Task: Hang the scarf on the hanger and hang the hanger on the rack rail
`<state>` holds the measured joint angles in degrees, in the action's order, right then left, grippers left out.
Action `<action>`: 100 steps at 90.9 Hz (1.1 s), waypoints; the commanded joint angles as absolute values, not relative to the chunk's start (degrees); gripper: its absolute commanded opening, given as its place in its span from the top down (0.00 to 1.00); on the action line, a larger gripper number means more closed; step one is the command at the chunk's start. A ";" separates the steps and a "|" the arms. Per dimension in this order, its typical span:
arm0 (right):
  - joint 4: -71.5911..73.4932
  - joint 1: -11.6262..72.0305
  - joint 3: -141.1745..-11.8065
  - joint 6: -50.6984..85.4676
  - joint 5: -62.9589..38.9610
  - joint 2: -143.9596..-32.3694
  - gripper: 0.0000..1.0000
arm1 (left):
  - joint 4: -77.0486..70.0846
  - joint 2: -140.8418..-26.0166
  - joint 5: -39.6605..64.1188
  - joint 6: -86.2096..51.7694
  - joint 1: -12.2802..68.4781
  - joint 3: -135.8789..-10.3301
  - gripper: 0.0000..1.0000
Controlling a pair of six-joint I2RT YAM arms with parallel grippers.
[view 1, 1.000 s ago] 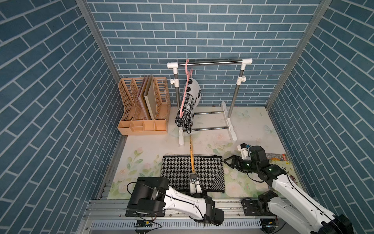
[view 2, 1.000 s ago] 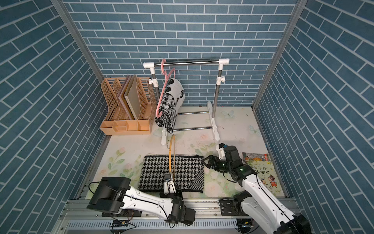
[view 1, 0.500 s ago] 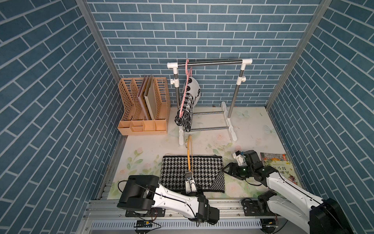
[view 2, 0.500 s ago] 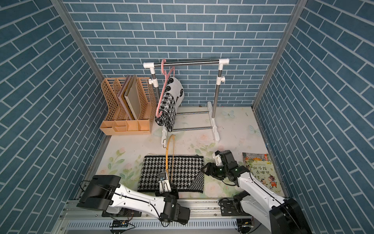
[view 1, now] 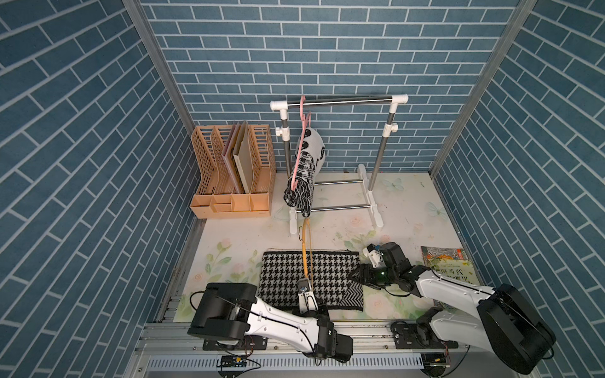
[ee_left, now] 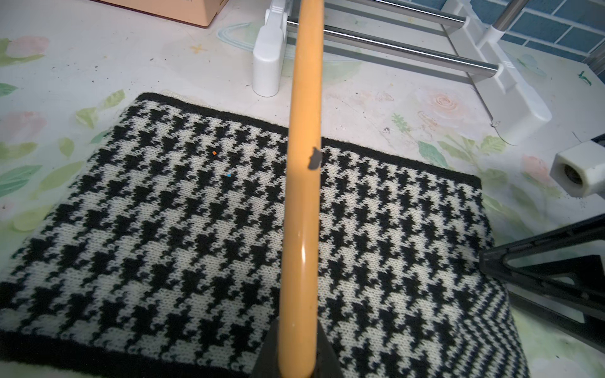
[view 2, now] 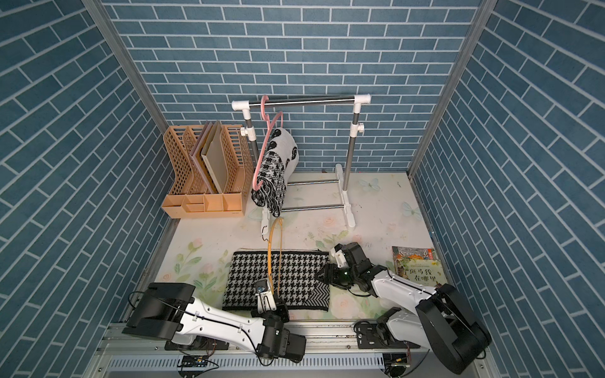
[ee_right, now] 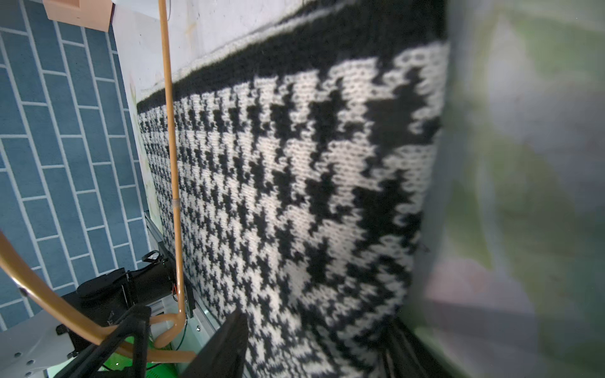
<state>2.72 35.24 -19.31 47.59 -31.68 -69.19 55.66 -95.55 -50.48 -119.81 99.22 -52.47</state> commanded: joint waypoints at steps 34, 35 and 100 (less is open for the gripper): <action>3.85 36.11 -20.04 50.40 -30.81 -73.03 0.80 | 52.99 -93.97 -48.82 -148.74 137.03 -49.58 1.00; 3.86 36.07 -20.13 50.34 -30.87 -72.95 0.80 | 52.95 -93.96 -48.80 -148.72 137.02 -49.57 1.00; 4.25 29.50 -27.60 54.14 -25.48 -72.77 1.00 | 52.05 -93.76 -48.32 -148.12 137.65 -49.22 1.00</action>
